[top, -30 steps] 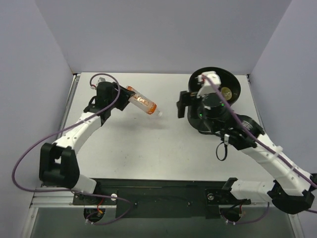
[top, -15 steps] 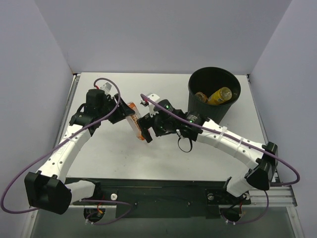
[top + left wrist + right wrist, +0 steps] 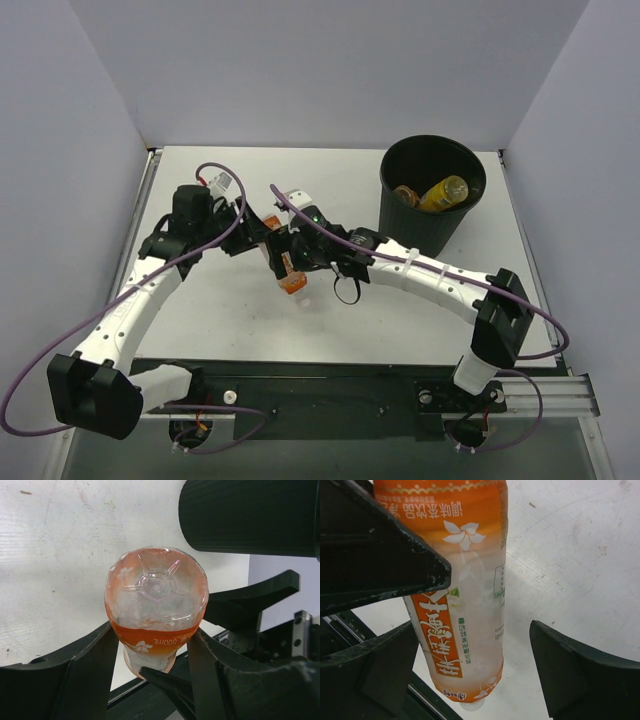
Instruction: Put the plastic bottles in the bin
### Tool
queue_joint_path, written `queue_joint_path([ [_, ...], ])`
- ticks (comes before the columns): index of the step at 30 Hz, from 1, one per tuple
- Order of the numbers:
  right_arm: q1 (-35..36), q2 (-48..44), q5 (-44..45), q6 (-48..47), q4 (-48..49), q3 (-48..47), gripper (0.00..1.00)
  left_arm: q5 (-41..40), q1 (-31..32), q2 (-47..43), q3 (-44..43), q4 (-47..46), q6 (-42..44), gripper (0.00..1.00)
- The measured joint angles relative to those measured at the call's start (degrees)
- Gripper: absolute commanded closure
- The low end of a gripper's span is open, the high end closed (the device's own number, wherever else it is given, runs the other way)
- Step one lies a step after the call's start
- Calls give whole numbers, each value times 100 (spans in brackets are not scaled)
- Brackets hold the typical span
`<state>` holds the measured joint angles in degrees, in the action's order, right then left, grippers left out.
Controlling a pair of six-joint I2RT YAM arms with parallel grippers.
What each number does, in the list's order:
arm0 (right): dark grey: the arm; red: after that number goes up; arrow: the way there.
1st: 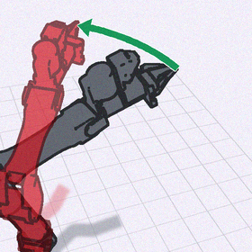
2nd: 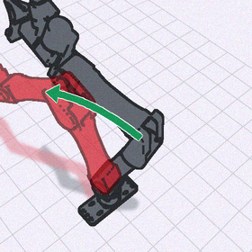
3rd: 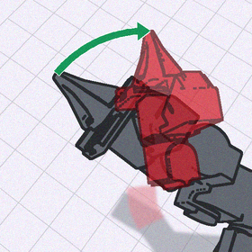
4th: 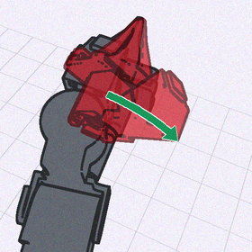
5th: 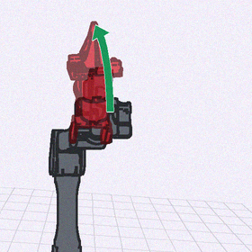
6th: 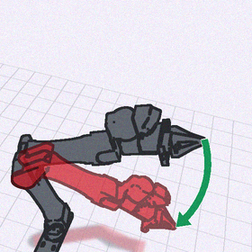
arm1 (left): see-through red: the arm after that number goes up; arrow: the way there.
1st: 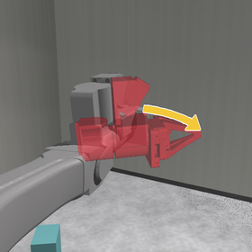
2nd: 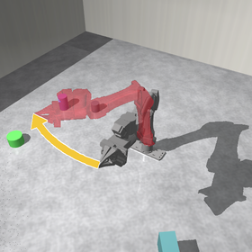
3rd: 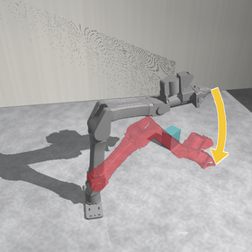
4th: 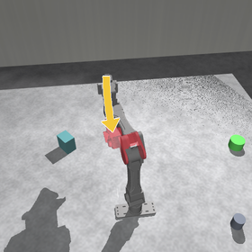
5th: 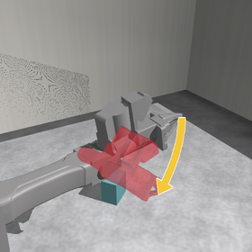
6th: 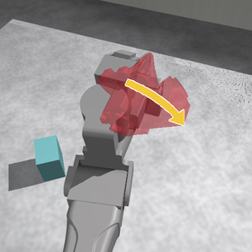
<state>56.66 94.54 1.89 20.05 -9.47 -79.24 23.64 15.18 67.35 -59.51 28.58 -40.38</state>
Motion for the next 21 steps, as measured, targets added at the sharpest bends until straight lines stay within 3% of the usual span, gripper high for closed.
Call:
queue_joint_path([
  [2,-2,96,-50,118,46,0,26,55,0,0,7,2,28,89],
  [5,-11,177,-181,208,70,-35,52,81,-2,-9,11,-4,44,89],
  [7,-7,245,-289,243,61,-114,65,87,-2,-39,35,-26,46,84],
  [9,-9,271,-363,280,76,-146,74,92,-17,-79,35,-28,57,51],
  [10,-11,269,-369,291,76,-149,74,105,-20,-98,35,-28,59,27],
  [11,-22,267,-389,308,74,-155,74,101,-20,-122,35,-28,61,21],
  [12,-33,262,-398,317,83,-157,74,96,-20,-146,35,-31,59,8],
  [16,-214,236,-280,354,-116,-229,75,55,-17,-293,20,107,138,3],
  [21,-1014,-136,31,186,-721,-385,76,22,-17,-546,-332,560,452,3],
])
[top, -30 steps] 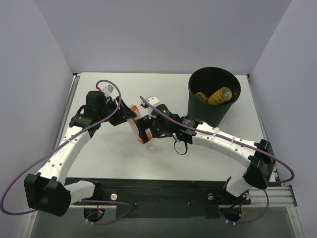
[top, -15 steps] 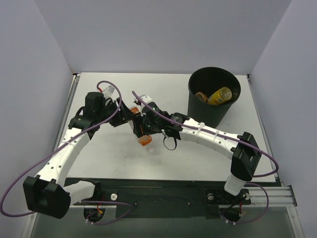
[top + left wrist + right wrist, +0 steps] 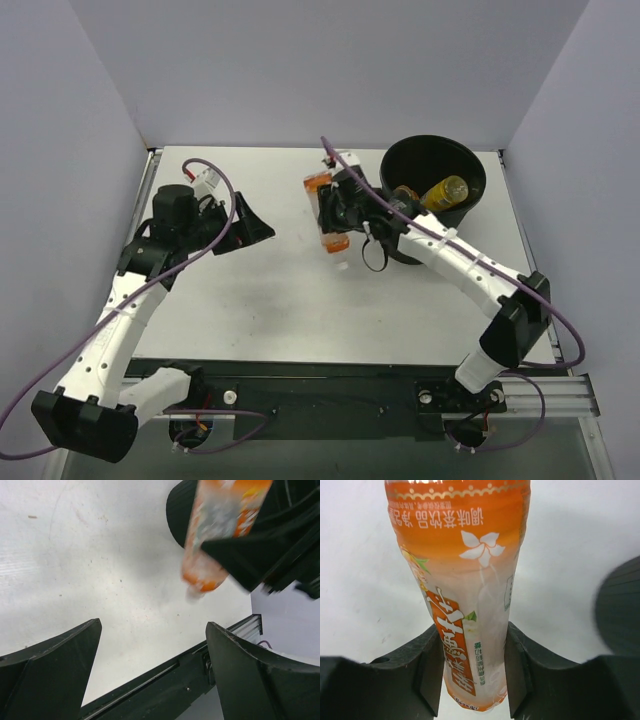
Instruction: Put the plastic bottles in the bin
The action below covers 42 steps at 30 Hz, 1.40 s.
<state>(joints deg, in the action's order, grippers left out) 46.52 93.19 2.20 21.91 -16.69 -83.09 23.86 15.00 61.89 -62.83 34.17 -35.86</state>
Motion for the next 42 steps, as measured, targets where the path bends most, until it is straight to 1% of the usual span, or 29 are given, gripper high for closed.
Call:
queue_joint_path([
  [2,-289,-181,496,-313,-439,-459,75,-74,-4,-186,-136,92,168,3],
  [5,-343,-494,1259,-813,-588,-1154,75,-221,-35,-433,-249,164,389,3],
  [9,-459,-1102,1939,-1644,-417,-1864,75,-203,-103,-372,-286,208,481,3],
  [12,-901,-1139,2310,-2142,-131,-2601,77,-2,-214,-234,-146,96,393,3],
  [15,-1414,-1062,2573,-2417,249,-2863,76,192,-337,-225,140,-35,223,3],
  [18,-1902,-890,2719,-2500,540,-2750,70,356,-413,-243,409,-195,87,3],
  [21,-2194,-782,2761,-2481,774,-2164,68,450,-457,-289,632,-223,2,3],
  [22,-2273,-750,2763,-2452,835,-1882,59,474,-468,-308,675,-225,-9,3],
  [23,-2339,-721,2758,-2411,885,-1604,44,501,-481,-343,728,-225,-15,3],
  [24,-2385,-682,2761,-2343,925,-1333,36,514,-494,-369,758,-225,-15,3],
  [25,-2426,-643,2758,-2264,949,-1080,25,516,-503,-396,787,-225,-13,3],
  [26,-2455,-599,2736,-2194,955,-837,23,516,-511,-407,800,-223,-11,3],
  [27,-2476,-560,2710,-2124,927,-708,16,516,-527,-409,804,-223,-4,3],
  [29,-2483,-507,2636,-2020,874,-507,12,514,-562,-407,804,-223,11,3],
  [31,-2481,-522,2586,-1917,833,-450,10,514,-608,-404,804,-221,31,3],
  [37,-2479,-973,2540,-1670,763,-455,9,507,-732,-391,804,-221,59,3],
  [42,-2479,-1543,2356,-1244,363,-568,9,509,-870,-387,804,-223,57,3],
])
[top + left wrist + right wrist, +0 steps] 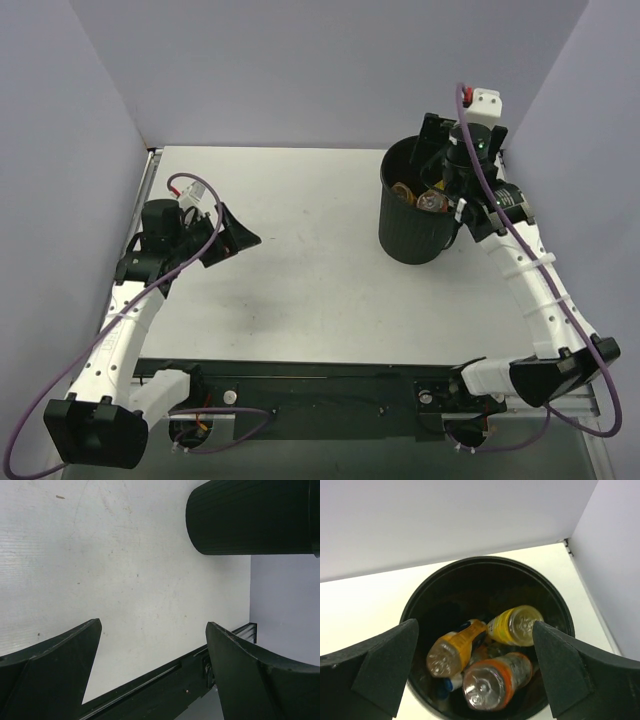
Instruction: Put the plastic bottles in the bin
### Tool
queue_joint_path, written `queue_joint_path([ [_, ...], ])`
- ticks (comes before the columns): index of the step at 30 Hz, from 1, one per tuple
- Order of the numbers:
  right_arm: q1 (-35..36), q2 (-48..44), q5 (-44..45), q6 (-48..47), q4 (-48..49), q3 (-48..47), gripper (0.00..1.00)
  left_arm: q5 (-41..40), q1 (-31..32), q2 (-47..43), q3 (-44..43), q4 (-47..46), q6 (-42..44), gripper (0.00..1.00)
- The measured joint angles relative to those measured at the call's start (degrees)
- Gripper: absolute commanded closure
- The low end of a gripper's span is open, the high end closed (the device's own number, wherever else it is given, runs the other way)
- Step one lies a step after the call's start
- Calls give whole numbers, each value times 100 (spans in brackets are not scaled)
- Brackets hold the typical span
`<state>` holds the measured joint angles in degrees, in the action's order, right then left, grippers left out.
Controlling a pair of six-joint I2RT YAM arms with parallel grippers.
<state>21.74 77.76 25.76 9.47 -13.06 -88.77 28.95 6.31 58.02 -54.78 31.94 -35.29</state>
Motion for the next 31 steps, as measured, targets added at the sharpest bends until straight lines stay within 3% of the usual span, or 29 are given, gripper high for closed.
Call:
queue_joint_path([
  [8,197,-713,-481,896,-1150,96,0,-138,-144,2,0,46,127,3],
  [16,1049,-1145,-459,1419,-2258,538,0,-422,-155,-48,35,188,407,3],
  [21,1421,-1290,-415,1657,-2568,1019,0,-310,-155,-46,221,90,385,3],
  [31,1447,-1552,-179,1912,-2791,1670,0,0,-155,46,498,-308,116,3],
])
